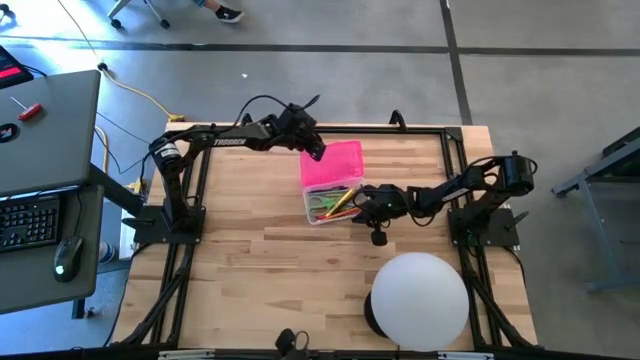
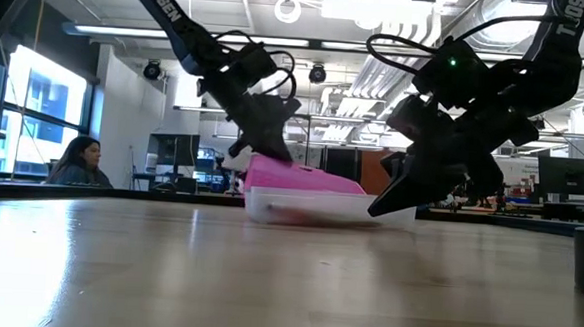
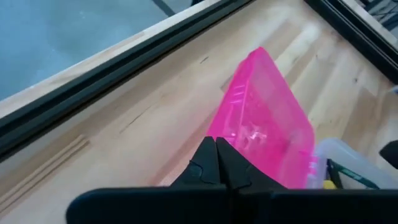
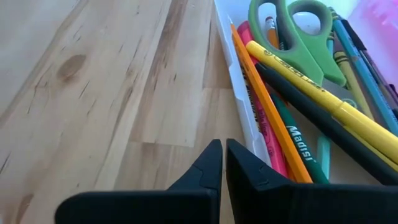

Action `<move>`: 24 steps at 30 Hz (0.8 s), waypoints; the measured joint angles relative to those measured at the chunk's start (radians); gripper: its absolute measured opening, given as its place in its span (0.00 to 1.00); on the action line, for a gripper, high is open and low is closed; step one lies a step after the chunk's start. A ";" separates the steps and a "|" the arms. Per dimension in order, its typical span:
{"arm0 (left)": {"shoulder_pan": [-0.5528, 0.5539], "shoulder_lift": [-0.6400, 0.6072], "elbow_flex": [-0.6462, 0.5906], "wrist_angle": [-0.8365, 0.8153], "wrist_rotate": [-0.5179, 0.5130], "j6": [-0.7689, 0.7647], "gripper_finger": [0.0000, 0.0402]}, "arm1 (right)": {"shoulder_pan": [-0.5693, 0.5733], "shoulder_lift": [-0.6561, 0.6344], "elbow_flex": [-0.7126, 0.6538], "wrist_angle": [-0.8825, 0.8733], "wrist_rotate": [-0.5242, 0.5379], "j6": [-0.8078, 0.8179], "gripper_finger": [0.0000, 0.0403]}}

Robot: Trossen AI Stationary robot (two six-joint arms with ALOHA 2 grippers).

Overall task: Pick & place school supplies into a supply box
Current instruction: Close the pink supply box

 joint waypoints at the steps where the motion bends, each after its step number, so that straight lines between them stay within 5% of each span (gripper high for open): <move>1: -0.003 0.000 0.005 -0.009 0.000 0.001 0.02 | 0.000 0.000 0.000 -0.001 0.000 0.001 0.00; 13: -0.070 -0.016 0.011 -0.101 -0.083 0.011 0.02 | 0.000 -0.001 0.000 -0.015 -0.001 0.033 0.00; 24: -0.096 -0.100 0.011 -0.105 -0.049 0.045 0.02 | 0.000 0.000 0.000 -0.021 0.007 0.034 0.00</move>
